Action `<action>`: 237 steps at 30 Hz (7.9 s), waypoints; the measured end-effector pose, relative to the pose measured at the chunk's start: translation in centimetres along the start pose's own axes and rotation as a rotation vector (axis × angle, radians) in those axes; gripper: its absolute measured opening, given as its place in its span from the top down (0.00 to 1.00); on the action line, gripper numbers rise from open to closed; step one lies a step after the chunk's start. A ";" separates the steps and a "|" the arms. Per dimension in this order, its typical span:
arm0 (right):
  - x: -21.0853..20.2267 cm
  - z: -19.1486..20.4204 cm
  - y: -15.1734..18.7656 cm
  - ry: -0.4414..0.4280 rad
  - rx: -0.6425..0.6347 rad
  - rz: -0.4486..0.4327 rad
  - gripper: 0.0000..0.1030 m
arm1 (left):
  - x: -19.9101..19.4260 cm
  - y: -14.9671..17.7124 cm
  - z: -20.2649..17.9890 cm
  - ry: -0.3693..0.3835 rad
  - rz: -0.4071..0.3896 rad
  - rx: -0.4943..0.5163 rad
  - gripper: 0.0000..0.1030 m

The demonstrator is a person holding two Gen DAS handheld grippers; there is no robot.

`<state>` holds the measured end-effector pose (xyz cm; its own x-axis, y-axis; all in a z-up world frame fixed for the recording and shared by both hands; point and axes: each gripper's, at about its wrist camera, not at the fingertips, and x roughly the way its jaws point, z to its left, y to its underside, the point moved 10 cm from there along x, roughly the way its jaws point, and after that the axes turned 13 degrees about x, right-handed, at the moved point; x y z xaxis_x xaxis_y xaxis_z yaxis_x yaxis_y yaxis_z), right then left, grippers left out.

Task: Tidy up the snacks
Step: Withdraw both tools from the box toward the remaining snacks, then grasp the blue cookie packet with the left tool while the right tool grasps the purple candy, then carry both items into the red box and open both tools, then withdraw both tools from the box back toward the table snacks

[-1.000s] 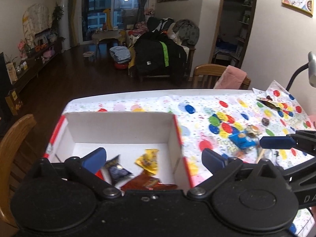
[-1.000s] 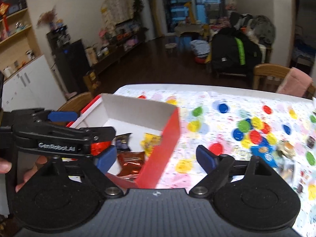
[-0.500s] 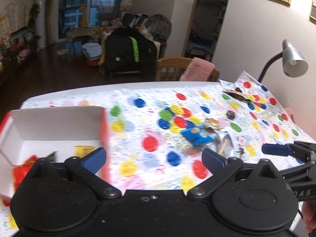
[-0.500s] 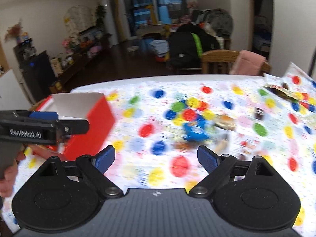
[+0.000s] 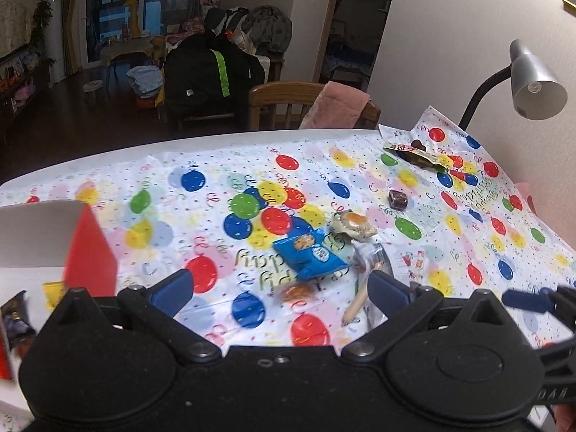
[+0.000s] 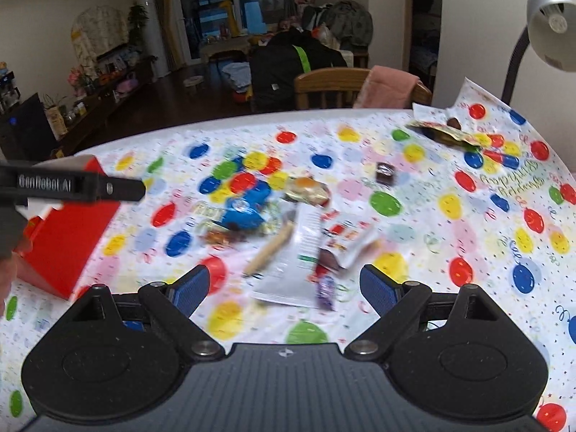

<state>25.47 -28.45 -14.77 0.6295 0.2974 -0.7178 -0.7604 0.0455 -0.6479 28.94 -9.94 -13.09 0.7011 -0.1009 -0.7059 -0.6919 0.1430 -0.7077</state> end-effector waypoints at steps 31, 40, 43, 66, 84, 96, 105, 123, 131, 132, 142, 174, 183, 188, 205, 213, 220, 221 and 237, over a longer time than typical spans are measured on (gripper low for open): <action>11.1 -6.2 1.8 -0.050 0.109 0.208 0.60 | 17.3 -0.3 -0.9 0.056 0.305 -0.334 0.23; 11.7 -5.5 1.7 -0.060 0.094 0.206 0.68 | 17.9 -0.1 -1.0 0.066 0.320 -0.341 0.36; 11.7 -4.7 2.2 -0.031 0.020 0.202 0.70 | 17.9 -0.1 -0.9 0.067 0.319 -0.338 0.44; 5.0 -2.8 1.1 -0.018 0.009 0.120 0.79 | 11.2 -0.9 0.2 0.084 0.243 -0.238 0.66; -1.0 7.0 -0.1 -0.074 -0.086 0.065 0.79 | 0.0 0.1 4.3 0.079 0.143 -0.173 0.66; -2.0 16.3 -0.2 -0.159 -0.180 0.046 0.79 | -6.2 2.2 10.1 0.034 0.099 -0.169 0.66; -1.8 23.8 0.0 -0.235 -0.251 0.039 0.79 | -9.7 4.1 15.2 -0.016 0.081 -0.185 0.66; 3.1 34.4 1.8 -0.305 -0.323 0.116 0.79 | -13.1 8.2 25.7 -0.146 0.093 -0.246 0.66; 6.8 37.6 3.4 -0.291 -0.370 0.173 0.79 | -12.4 10.6 30.6 -0.216 0.143 -0.274 0.66; 7.4 37.8 3.6 -0.285 -0.374 0.182 0.79 | -12.2 10.9 31.0 -0.222 0.151 -0.273 0.66; 11.7 38.5 5.3 -0.226 -0.403 0.246 0.79 | -9.0 12.5 33.7 -0.254 0.219 -0.251 0.66; 11.3 38.3 5.1 -0.254 -0.371 0.245 0.36 | -7.4 12.5 33.3 -0.266 0.227 -0.248 0.38; 8.7 37.3 3.9 -0.293 -0.324 0.217 0.28 | -9.5 11.4 32.1 -0.277 0.183 -0.214 0.27; 7.1 36.3 3.1 -0.313 -0.293 0.194 0.28 | -10.8 10.4 30.7 -0.267 0.142 -0.193 0.20; 0.7 30.9 0.6 -0.385 -0.201 0.092 0.21 | -13.3 6.2 22.9 -0.186 0.009 -0.090 0.11; -1.7 24.7 -0.4 -0.344 -0.151 0.027 0.20 | -13.4 3.6 16.9 -0.146 -0.100 -0.003 0.02; -2.4 17.6 -0.8 -0.268 -0.067 -0.007 0.19 | -11.4 1.9 10.8 -0.062 -0.122 0.032 0.00; -2.4 16.5 -0.8 -0.253 -0.058 -0.011 0.19 | -11.0 1.7 9.9 -0.051 -0.119 0.035 0.00; -1.1 1.3 -1.4 -0.039 -0.024 -0.019 0.19 | -2.5 1.3 -1.5 0.035 -0.083 0.113 0.00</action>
<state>25.64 -27.63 -12.77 0.6366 0.3337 -0.6953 -0.7441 0.0288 -0.6674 26.05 -10.94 -12.29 0.7472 -0.1510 -0.6473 -0.6067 0.2428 -0.7570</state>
